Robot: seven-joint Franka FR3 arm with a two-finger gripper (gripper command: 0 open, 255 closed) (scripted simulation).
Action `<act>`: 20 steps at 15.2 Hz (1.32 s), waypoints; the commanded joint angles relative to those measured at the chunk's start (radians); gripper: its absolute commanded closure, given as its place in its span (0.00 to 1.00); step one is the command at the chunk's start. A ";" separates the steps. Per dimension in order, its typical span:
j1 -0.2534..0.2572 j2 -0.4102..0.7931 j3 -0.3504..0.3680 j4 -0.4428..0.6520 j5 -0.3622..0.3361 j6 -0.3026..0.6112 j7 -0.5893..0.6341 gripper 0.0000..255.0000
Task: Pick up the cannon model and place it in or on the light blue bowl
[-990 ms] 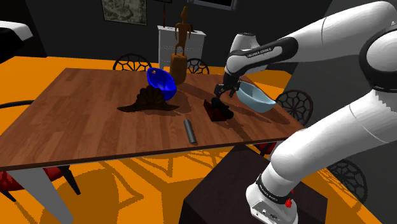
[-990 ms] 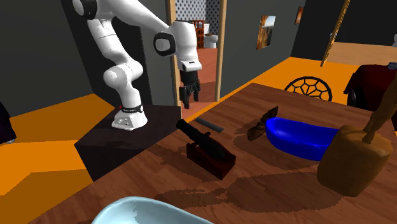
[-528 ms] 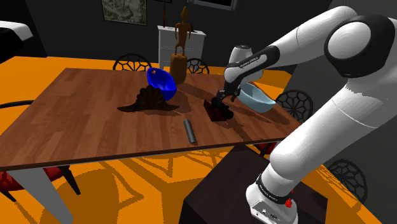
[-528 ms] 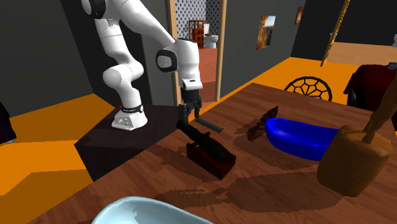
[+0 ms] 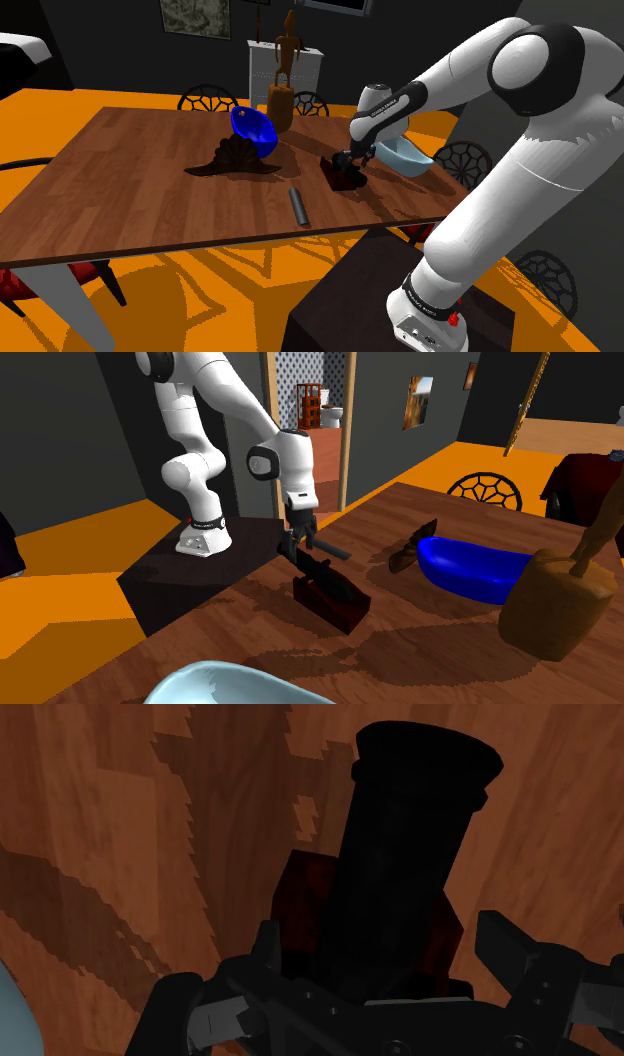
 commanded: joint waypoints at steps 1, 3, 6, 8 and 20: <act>0.000 0.005 0.000 0.000 0.001 0.006 0.000 0.00; 0.000 0.005 0.000 0.000 0.001 0.006 -0.001 0.00; 0.000 0.005 0.000 0.000 0.001 0.005 0.000 0.00; 0.000 0.005 0.000 0.000 0.001 0.005 0.000 1.00; 0.001 -0.039 0.003 0.017 -0.002 -0.055 -0.003 1.00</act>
